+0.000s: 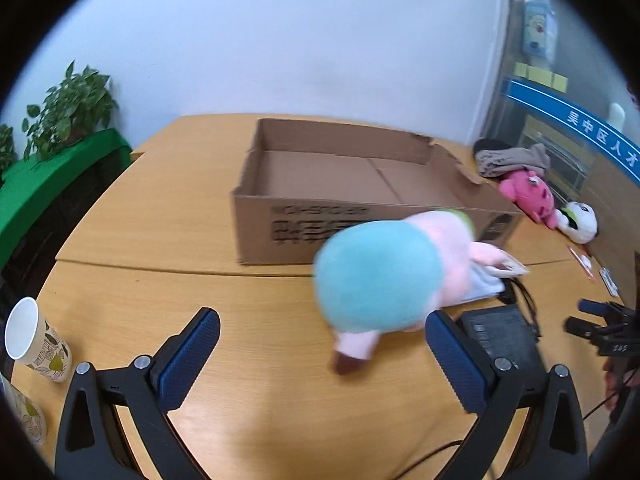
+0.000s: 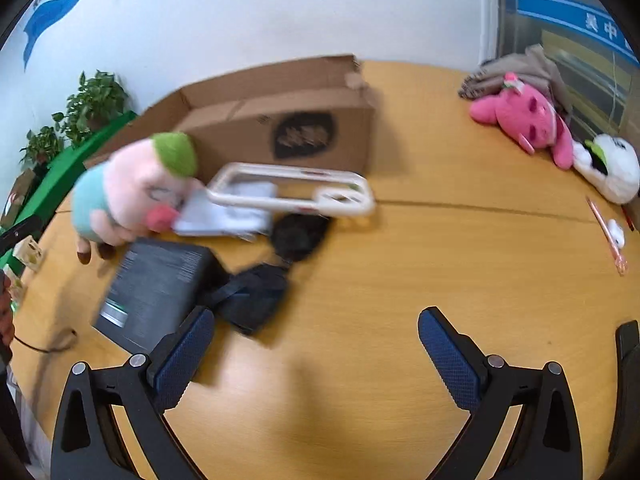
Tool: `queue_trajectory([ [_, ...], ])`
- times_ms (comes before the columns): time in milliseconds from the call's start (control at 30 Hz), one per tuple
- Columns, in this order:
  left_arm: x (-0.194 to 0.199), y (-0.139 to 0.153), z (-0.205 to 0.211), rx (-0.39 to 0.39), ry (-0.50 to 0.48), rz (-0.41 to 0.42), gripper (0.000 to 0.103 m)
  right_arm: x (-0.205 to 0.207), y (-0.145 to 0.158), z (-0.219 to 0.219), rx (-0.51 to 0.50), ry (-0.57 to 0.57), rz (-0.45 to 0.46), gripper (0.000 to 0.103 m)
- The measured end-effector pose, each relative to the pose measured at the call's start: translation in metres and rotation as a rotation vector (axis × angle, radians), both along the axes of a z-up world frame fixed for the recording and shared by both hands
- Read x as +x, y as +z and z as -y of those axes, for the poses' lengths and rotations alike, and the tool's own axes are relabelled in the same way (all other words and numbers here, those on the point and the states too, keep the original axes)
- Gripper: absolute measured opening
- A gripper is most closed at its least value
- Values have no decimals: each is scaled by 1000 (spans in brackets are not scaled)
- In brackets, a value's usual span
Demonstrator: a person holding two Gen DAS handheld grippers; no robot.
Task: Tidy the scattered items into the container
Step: 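Move both grippers toward the blue-and-pink pig plush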
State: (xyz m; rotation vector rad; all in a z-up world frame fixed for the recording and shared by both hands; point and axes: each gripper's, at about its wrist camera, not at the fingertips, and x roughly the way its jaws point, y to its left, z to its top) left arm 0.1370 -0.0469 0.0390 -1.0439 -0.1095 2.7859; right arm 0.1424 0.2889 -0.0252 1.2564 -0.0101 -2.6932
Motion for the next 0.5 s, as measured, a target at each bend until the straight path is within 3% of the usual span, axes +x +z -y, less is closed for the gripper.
queue_trajectory([
  [133,-3,-4,-26,-22,-10,-5,102,4,8,32,62,47,-63,102],
  [167,-4,-5,-29,-11,-14,-13,91,5,10,38,58,62,-73,93],
  [200,-4,-8,-30,7,-20,-17,76,5,10,42,41,80,-74,66],
  [233,-5,-12,-32,31,-35,-4,33,4,10,45,19,97,-66,45],
  [267,-7,-17,-33,60,-48,19,7,3,10,46,-3,106,-51,17],
  [333,-9,-20,-37,113,-55,36,8,4,13,48,-28,99,-46,18],
  [367,-9,-20,-37,113,-52,32,14,6,15,49,-24,88,-59,30],
  [400,-9,-20,-38,103,-43,31,19,8,18,51,-4,78,-74,64],
  [433,-10,-19,-39,88,-27,33,44,10,21,55,26,69,-93,83],
  [467,-11,-19,-40,78,-13,34,78,14,24,58,55,62,-123,103],
  [500,-11,-19,-39,72,1,28,86,18,28,61,81,61,-158,103],
])
